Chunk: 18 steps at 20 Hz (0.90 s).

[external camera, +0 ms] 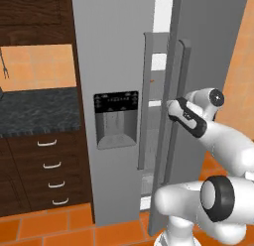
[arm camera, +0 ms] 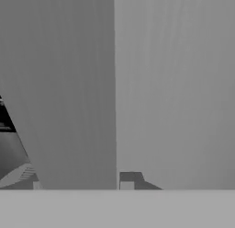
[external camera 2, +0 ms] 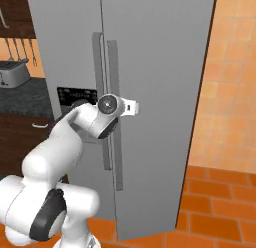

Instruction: Take the strawberry from the fridge and place it on top of the pancake, located on the dining counter.

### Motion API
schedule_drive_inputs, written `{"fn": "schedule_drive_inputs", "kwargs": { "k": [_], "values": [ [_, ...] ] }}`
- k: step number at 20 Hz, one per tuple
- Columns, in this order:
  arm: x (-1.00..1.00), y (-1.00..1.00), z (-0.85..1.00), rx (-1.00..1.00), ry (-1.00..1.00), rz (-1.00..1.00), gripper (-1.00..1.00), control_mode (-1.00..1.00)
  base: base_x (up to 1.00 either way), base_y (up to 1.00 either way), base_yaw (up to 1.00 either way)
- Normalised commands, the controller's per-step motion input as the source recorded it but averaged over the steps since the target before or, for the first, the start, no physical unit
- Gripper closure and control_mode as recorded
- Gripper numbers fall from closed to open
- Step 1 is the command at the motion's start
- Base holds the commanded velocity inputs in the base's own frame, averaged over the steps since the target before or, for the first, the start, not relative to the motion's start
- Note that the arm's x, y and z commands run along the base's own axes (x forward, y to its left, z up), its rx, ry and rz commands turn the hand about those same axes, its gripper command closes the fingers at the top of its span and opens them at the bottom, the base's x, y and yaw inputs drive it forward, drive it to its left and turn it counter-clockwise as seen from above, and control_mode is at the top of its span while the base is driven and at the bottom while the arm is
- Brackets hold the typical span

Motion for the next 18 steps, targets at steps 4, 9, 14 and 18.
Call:
{"fn": "schedule_drive_inputs", "kwargs": {
  "k": [4, 9, 14, 18],
  "values": [
    [-1.00, -1.00, -0.13, 0.00, 0.06, 0.00, 1.00, -1.00, 0.00, 0.00, 0.00],
    [-1.00, -1.00, -0.23, 0.00, 0.09, 0.00, 1.00, -1.00, 0.00, 0.00, 0.00],
    [-0.81, -0.91, -0.05, 0.03, 0.00, 0.00, 1.00, -1.00, 0.00, 0.00, 0.00],
    [-0.63, -0.24, 0.15, 0.00, 0.00, 0.00, -1.00, -1.00, 0.00, 0.00, 0.00]
  ]
}}
